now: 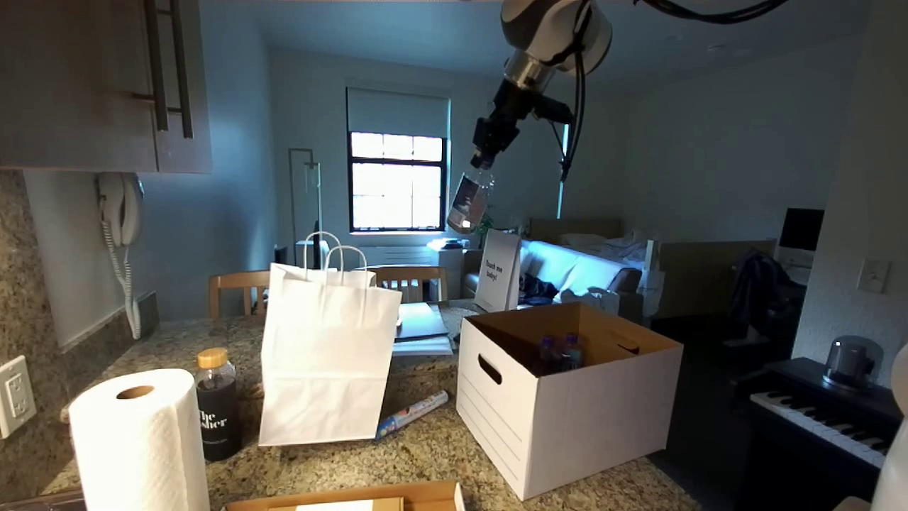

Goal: Place four empty water bottles inside the white storage box on the right

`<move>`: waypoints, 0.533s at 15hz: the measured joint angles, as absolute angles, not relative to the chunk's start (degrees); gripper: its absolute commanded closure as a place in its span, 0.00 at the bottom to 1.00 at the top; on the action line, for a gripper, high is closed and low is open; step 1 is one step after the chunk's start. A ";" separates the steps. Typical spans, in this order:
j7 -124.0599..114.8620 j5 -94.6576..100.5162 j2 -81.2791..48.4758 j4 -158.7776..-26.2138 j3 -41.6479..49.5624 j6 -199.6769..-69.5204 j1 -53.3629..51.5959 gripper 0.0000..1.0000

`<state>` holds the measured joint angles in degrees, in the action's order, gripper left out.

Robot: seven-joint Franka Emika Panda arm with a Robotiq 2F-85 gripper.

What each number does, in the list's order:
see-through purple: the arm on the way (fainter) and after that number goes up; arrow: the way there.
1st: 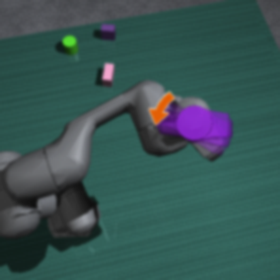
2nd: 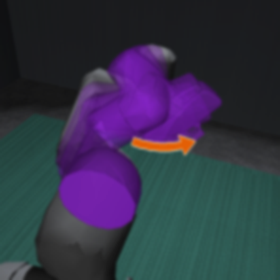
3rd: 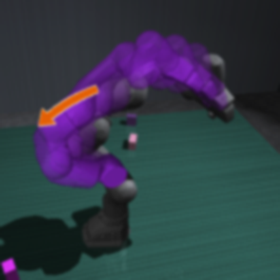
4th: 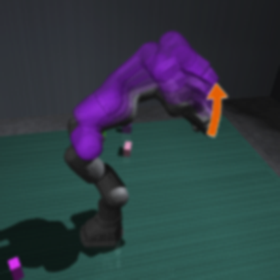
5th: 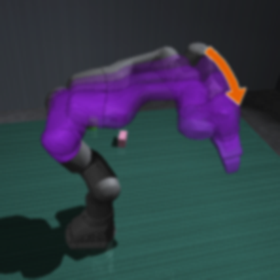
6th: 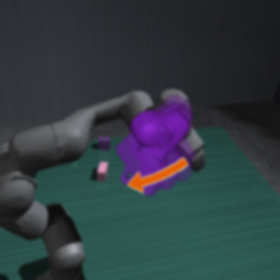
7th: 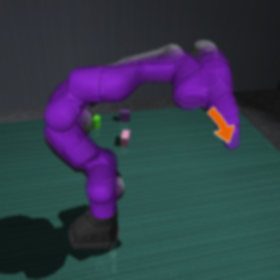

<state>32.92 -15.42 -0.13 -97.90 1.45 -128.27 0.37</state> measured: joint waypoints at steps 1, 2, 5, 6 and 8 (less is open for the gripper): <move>32.92 -15.77 -0.13 -97.93 2.27 -127.90 0.97 0.89; 32.90 -15.96 -0.30 -97.94 3.04 -127.29 1.59 0.89; 32.60 -16.26 -2.89 -97.19 5.13 -124.63 3.60 0.89; 32.20 -16.26 -4.60 -96.54 5.66 -124.14 4.28 0.89; 30.83 -16.26 -8.69 -94.96 6.31 -124.34 5.83 0.89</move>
<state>30.83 -16.26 -8.69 -94.96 6.31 -124.34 5.83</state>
